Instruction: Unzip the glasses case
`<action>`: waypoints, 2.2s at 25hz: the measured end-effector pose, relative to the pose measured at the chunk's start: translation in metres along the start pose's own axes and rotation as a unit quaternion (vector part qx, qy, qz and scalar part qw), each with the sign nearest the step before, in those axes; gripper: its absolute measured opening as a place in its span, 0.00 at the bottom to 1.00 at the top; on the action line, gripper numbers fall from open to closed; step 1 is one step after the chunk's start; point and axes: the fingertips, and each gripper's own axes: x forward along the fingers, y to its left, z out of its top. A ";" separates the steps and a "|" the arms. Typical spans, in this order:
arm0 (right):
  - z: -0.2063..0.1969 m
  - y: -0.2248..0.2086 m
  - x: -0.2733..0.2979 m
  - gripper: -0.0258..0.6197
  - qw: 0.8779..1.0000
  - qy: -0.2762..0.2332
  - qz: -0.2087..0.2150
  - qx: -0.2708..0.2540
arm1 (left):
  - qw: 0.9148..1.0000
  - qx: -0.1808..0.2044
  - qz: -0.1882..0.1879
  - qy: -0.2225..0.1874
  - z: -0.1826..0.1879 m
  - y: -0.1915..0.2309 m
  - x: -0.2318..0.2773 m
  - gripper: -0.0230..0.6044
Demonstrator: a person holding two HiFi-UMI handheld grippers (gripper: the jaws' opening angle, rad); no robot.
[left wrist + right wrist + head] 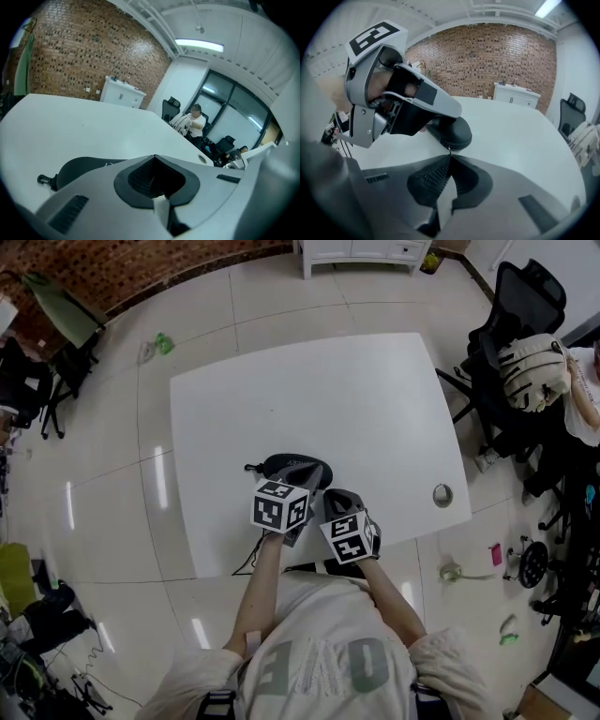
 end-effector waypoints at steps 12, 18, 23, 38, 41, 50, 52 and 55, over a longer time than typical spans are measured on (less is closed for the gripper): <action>0.024 -0.033 -0.025 0.04 0.994 -0.053 0.077 -0.048 | 0.999 -0.025 0.020 -0.013 -0.006 -0.001 -0.005 0.03; -0.008 0.001 -0.011 0.04 0.987 0.004 0.133 -0.089 | 0.999 -0.034 0.024 -0.014 -0.008 0.001 -0.005 0.03; -0.008 0.002 0.003 0.24 0.994 0.015 0.088 -0.063 | 0.999 -0.037 0.022 -0.012 -0.007 -0.001 -0.005 0.03; -0.002 0.005 0.010 0.04 0.999 0.022 0.013 -0.032 | 1.000 -0.022 -0.005 -0.004 -0.008 -0.004 -0.006 0.03; -0.001 0.004 0.010 0.04 0.999 0.026 0.014 -0.040 | 1.000 -0.020 -0.007 -0.007 -0.008 -0.003 -0.006 0.03; 0.001 -0.029 0.012 0.04 0.996 0.036 -0.019 -0.084 | 1.000 -0.023 -0.009 -0.003 -0.013 -0.007 -0.008 0.03; 0.002 -0.032 0.012 0.04 0.996 0.036 -0.020 -0.085 | 0.999 -0.031 -0.010 -0.005 -0.017 -0.008 -0.010 0.03; 0.000 -0.018 0.005 0.04 0.995 0.034 -0.011 -0.090 | 0.999 -0.041 0.011 -0.011 -0.022 -0.003 -0.020 0.03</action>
